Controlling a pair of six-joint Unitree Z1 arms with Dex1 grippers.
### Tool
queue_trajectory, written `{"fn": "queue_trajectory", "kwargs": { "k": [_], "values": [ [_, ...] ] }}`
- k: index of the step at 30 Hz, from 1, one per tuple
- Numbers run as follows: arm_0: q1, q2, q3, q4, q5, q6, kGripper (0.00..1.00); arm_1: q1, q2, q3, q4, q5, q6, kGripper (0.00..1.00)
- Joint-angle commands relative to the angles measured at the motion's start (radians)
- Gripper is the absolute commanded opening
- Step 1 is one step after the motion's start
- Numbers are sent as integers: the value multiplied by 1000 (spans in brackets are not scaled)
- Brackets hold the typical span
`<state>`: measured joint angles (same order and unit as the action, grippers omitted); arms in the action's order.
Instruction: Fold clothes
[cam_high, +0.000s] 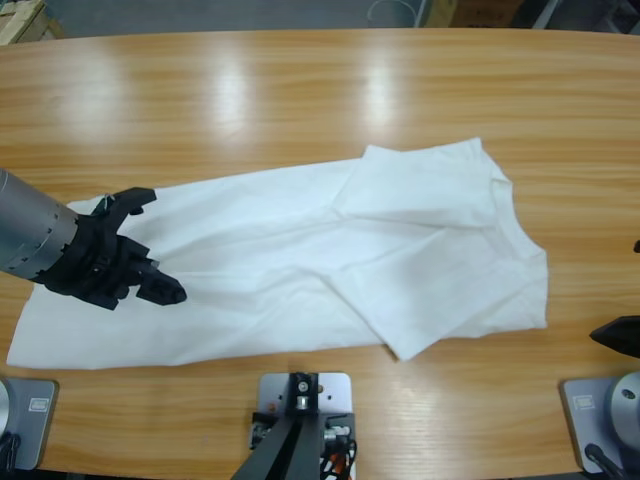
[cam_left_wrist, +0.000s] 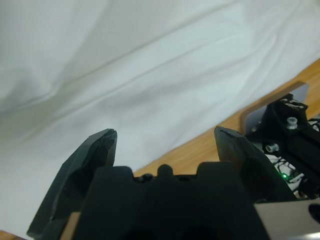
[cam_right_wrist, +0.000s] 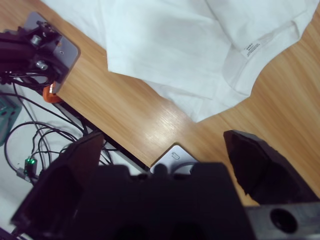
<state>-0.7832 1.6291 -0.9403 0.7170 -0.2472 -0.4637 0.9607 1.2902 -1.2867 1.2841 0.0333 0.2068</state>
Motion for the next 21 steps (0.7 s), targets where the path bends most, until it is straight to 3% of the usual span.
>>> {"fn": "queue_trajectory", "kwargs": {
  "k": [1, 6, 12, 21],
  "values": [
    [-8, -42, 44, -16, 67, -52, 766, -11, 40, -2, -5, -6, -22, 1000],
    [-2, 6, 20, -18, 178, -52, 770, -11, 52, -17, -5, -1, -29, 1000],
    [10, 174, -27, -18, 178, -43, 770, -11, 46, -17, 15, 7, -34, 1000],
    [224, 102, -49, -18, 227, 40, 770, -11, 98, -17, -8, 12, -51, 1000]
  ]
}}
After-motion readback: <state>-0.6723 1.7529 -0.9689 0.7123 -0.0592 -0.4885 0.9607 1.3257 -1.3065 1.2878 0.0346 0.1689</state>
